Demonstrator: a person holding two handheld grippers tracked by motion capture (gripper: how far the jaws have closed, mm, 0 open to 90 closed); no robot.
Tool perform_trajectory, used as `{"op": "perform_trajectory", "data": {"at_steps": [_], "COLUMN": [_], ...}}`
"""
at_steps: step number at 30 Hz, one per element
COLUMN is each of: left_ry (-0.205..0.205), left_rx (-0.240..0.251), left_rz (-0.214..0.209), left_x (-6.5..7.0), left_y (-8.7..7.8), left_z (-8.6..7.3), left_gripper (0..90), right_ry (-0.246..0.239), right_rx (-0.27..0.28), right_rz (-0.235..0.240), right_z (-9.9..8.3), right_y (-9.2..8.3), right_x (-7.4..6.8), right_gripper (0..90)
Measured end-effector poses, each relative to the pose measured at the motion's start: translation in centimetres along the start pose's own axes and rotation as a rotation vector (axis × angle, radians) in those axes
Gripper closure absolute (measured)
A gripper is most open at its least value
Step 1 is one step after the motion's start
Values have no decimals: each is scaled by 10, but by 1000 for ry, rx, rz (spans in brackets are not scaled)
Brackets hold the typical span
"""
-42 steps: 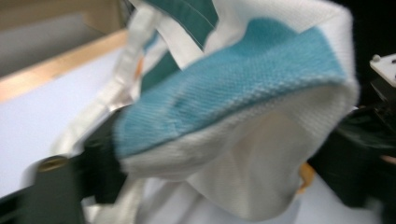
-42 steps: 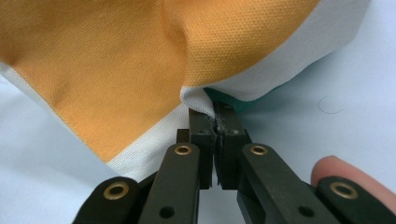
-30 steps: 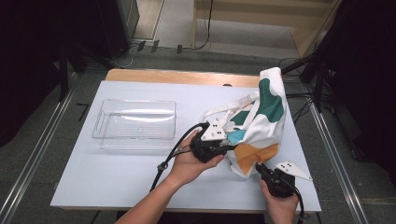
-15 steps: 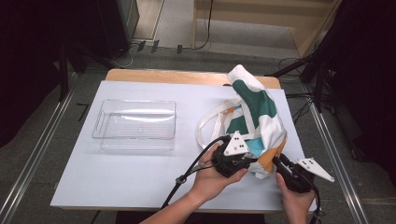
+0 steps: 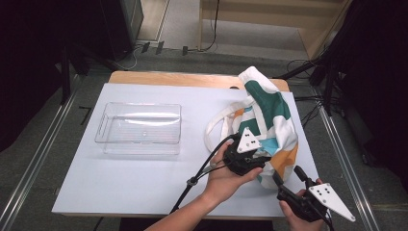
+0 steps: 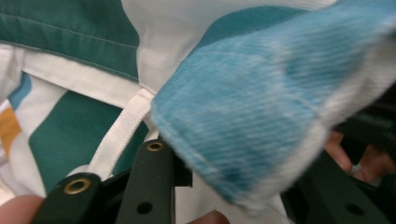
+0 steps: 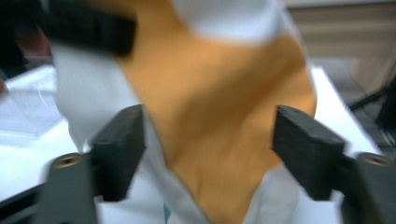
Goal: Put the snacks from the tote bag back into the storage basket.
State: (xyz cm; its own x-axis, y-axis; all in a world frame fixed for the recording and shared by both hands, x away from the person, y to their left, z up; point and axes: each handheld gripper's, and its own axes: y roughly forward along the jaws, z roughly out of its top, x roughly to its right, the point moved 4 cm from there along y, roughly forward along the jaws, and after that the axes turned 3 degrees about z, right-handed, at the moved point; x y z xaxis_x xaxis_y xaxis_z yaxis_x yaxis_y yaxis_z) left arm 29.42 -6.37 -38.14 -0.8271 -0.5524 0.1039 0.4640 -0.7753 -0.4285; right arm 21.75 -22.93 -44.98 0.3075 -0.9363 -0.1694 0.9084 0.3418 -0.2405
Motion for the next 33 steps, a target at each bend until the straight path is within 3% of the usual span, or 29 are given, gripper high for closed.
{"op": "perform_trajectory", "data": {"at_steps": [1, 2, 3, 5, 6, 7, 9, 10, 11, 12, 13, 15, 18, 19, 22, 23, 24, 25, 26, 27, 28, 29, 32, 33], "left_ry": [11, 20, 25, 19, 19, 18, 26, 26, 25, 15, 11, 24, 41, 53, 53, 45, 45, 39, 39, 43, 51, 65, 31, -7], "left_rx": [2, 0, 11, 15, 15, 9, 3, 3, 7, 6, -2, -1, -4, 4, 8, 15, 15, 23, 23, 27, 28, 29, 48, 65], "left_rz": [-8, -5, 4, 9, 9, 7, 4, 4, 0, -12, -34, -49, -61, -75, -87, -112, -112, -138, -138, -150, -151, -141, -122, -117], "left_x": [0, 0, 0, -1, -1, -3, -4, -4, -5, -6, -6, -2, 4, 10, 14, 18, 18, 22, 22, 25, 27, 27, 18, 12], "left_y": [-3, -5, -9, -11, -11, -12, -12, -12, -13, -15, -16, -17, -19, -21, -24, -26, -26, -28, -28, -30, -31, -32, -31, -32], "left_z": [1, 1, 2, 3, 3, 3, 0, 0, -2, -3, -5, -5, -4, -2, -1, 0, 0, 2, 2, 3, 4, 4, 3, 3], "left_gripper": [759, 813, 849, 852, 853, 853, 854, 856, 856, 858, 862, 865, 866, 866, 867, 867, 867, 866, 867, 867, 867, 865, 816, 816], "right_ry": [24, 60, 84, 42, 42, -19, -36, -14, -14, -4, 8, 29, 48, 42, 35, 14, 14, -7, -7, 6, 8, -28, -57, -64], "right_rx": [-22, -52, -116, -200, -200, -292, -338, -336, -336, -325, -302, -282, -276, -260, -256, -261, -261, -256, -256, -255, -251, -245, -255, -265], "right_rz": [4, 9, 27, 3, 3, -55, -128, -121, -121, -128, -112, -97, -87, -53, -29, 20, 20, 118, 118, 159, 235, 265, 252, 239], "right_z": [-4, -9, -18, -26, -26, -38, -44, -43, -43, -42, -39, -38, -36, -33, -31, -28, -28, -23, -23, -22, -19, -16, -16, -16], "right_y": [2, 5, 12, 23, 23, 37, 44, 47, 47, 47, 50, 52, 55, 60, 63, 69, 69, 76, 76, 78, 82, 85, 86, 85], "right_x": [0, 0, -1, -4, -4, -6, -2, -1, -1, 2, 5, 8, 10, 11, 9, 7, 7, 6, 6, 5, 5, 3, 5, 6], "right_gripper": [174, 158, 147, 143, 143, 146, 211, 273, 273, 350, 502, 671, 740, 799, 837, 868, 868, 877, 877, 880, 881, 882, 879, 877]}}
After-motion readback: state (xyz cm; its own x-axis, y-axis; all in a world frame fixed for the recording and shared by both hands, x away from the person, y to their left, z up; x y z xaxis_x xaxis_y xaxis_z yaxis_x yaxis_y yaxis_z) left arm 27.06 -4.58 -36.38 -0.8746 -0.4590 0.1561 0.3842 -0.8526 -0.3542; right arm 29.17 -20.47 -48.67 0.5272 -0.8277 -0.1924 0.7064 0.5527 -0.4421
